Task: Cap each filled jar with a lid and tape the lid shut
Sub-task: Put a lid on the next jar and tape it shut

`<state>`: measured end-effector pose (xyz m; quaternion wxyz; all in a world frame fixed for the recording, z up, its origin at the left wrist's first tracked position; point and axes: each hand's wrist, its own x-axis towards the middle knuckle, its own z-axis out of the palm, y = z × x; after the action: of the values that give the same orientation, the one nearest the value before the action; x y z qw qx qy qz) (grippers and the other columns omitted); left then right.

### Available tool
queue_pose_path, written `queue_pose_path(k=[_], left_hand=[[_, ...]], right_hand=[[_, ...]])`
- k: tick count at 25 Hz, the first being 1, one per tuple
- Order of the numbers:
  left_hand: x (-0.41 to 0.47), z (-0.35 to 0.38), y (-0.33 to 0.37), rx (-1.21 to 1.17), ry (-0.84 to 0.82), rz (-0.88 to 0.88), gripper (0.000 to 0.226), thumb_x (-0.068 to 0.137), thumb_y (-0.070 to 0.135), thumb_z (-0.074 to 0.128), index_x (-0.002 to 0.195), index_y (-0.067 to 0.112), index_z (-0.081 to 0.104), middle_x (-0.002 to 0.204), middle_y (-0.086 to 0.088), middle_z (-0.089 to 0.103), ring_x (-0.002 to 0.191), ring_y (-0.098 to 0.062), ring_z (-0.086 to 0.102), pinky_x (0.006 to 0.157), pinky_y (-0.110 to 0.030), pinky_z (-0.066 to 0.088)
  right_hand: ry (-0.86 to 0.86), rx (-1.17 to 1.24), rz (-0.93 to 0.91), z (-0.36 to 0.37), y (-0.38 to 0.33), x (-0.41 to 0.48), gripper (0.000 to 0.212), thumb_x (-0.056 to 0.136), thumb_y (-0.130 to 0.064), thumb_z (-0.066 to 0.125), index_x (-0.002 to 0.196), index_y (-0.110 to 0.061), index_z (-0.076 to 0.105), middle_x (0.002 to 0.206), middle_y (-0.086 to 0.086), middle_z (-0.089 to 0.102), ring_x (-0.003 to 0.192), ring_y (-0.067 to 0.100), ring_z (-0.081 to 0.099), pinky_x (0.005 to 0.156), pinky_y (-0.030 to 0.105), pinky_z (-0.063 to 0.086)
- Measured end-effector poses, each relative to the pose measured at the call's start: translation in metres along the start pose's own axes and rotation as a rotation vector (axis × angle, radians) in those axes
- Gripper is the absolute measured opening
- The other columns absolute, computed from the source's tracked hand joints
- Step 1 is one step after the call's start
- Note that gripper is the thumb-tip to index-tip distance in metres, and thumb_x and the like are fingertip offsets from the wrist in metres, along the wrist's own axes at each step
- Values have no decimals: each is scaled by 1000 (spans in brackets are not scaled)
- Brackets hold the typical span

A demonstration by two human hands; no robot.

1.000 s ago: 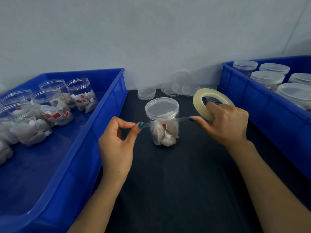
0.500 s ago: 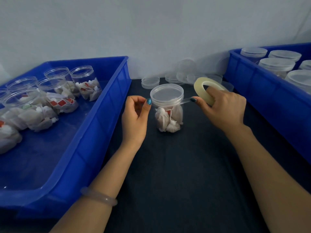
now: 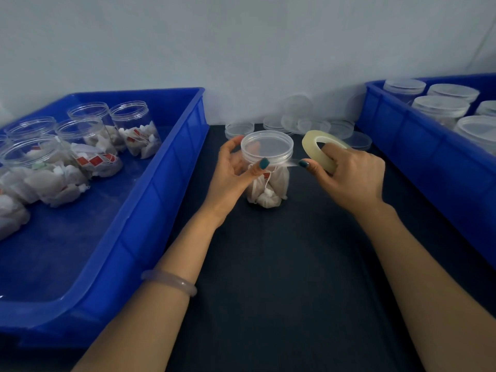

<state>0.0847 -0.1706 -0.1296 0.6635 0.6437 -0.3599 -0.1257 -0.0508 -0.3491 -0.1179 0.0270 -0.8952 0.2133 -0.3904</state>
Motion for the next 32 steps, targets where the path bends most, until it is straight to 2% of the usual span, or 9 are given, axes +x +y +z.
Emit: queue_pose_path(k=[3, 6, 13, 19, 22, 25, 28, 30, 32], left_hand=[[4, -10, -1, 17, -31, -26, 65, 68, 49, 79, 126, 28, 57, 121, 10, 68, 115, -3, 63, 103, -34, 50], [2, -13, 0, -10, -90, -48, 98, 50, 73, 81, 131, 24, 56, 127, 6, 66, 119, -10, 61, 100, -31, 50], [-1, -11, 2, -115, -198, -85, 112, 50, 85, 68, 138, 17, 53, 133, -2, 64, 126, -19, 58, 111, -51, 42], [5, -9, -3, -219, -249, -166, 98, 65, 79, 52, 142, 17, 50, 135, -3, 63, 126, -19, 59, 102, -40, 51], [8, -6, -9, -271, -191, -199, 71, 87, 59, 44, 140, 12, 52, 131, -5, 66, 123, -18, 61, 98, -32, 53], [8, 2, -8, -224, -50, -231, 39, 106, 33, 42, 132, 10, 59, 120, -4, 72, 113, -18, 67, 96, -37, 53], [-2, 11, 1, -211, 37, -148, 58, 101, 60, 27, 132, 21, 58, 122, 1, 71, 116, -15, 65, 103, -42, 49], [-12, 17, 7, -145, -3, -27, 79, 81, 83, 39, 138, 29, 47, 135, 5, 61, 126, -10, 57, 108, -37, 46], [-17, 22, 10, 27, -56, 67, 90, 72, 69, 69, 144, 24, 37, 137, 10, 53, 127, -2, 51, 106, -26, 45]], right_hand=[[-42, -12, 6, -1, 1, 0, 77, 83, -78, 30, 94, -12, 69, 59, -2, 45, 52, 23, 42, 53, 27, 23], [-77, 13, -19, -3, 4, 1, 81, 80, -81, 27, 96, -13, 68, 61, 1, 51, 55, 23, 44, 53, 29, 23], [-183, 192, 42, -4, 5, 2, 101, 66, -98, 6, 81, -14, 60, 65, 1, 57, 64, 23, 53, 64, 39, 40], [-241, 249, 52, 1, 1, 3, 79, 73, -85, 24, 82, -16, 62, 67, 1, 60, 68, 23, 56, 66, 41, 43], [-253, 275, 57, 1, 1, 4, 76, 73, -84, 26, 82, -18, 61, 68, 0, 61, 68, 23, 56, 66, 40, 43], [-270, 287, 64, 1, 1, 2, 72, 74, -84, 26, 81, -20, 60, 68, 0, 61, 69, 23, 56, 67, 41, 44], [-241, 296, 72, 0, 2, 2, 73, 75, -84, 28, 82, -19, 61, 67, -1, 60, 67, 22, 56, 65, 39, 43], [-232, 296, 72, -2, 1, 2, 71, 76, -83, 31, 82, -19, 61, 67, 0, 60, 67, 22, 56, 64, 39, 42], [-238, 301, 80, -2, 1, 2, 68, 78, -81, 33, 81, -20, 61, 66, -1, 59, 67, 22, 56, 64, 39, 41]])
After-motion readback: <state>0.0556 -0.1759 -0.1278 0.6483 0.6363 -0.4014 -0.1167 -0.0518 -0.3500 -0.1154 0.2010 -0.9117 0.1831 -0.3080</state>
